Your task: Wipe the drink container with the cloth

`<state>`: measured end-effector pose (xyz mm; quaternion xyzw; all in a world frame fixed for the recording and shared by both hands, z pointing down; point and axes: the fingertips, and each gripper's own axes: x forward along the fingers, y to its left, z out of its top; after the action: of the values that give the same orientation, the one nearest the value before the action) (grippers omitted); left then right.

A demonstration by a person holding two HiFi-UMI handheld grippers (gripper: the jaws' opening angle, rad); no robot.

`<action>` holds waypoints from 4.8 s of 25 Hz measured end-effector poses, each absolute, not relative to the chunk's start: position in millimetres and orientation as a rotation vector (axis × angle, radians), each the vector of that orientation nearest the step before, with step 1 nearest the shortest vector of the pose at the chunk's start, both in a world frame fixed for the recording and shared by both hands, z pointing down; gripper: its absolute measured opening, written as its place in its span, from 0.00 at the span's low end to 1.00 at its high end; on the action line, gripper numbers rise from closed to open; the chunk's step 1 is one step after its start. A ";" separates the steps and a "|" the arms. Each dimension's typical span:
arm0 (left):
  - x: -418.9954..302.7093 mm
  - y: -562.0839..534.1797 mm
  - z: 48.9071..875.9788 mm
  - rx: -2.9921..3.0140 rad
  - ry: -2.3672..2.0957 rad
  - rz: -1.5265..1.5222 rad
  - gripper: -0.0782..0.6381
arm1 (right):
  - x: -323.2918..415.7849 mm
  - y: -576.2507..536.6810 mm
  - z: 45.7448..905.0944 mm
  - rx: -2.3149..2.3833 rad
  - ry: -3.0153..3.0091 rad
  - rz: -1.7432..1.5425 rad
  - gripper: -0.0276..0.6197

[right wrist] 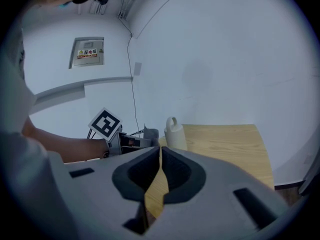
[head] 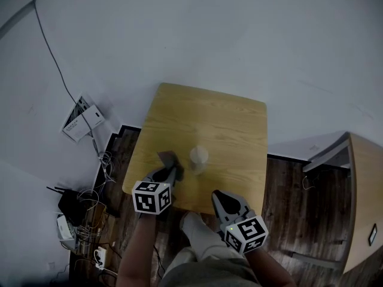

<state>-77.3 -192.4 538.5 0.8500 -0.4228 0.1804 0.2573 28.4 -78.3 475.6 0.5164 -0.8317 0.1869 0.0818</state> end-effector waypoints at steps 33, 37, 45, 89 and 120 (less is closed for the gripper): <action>1.3 -281.2 485.0 2.466 -0.610 0.293 0.14 | 39.7 -129.4 476.5 1.893 -2.218 0.601 0.06; 3.0 -280.9 496.4 2.448 -0.598 0.296 0.14 | 44.2 -129.7 478.8 1.906 -2.195 0.598 0.06; 4.0 -272.6 522.4 2.461 -0.597 0.376 0.14 | 49.7 -127.9 479.6 1.932 -2.173 0.593 0.06; -26.7 -271.9 584.2 2.358 -0.761 0.480 0.14 | 47.8 -118.3 477.3 1.962 -2.169 0.570 0.06; -113.8 -119.1 429.3 2.460 -0.931 0.104 0.14 | 27.9 -7.6 424.8 1.952 -2.302 0.394 0.06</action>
<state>-113.8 -119.1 429.3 0.9045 -0.3422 0.0381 0.2518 27.9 -7.6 424.8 0.6405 -0.7554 0.1292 0.0490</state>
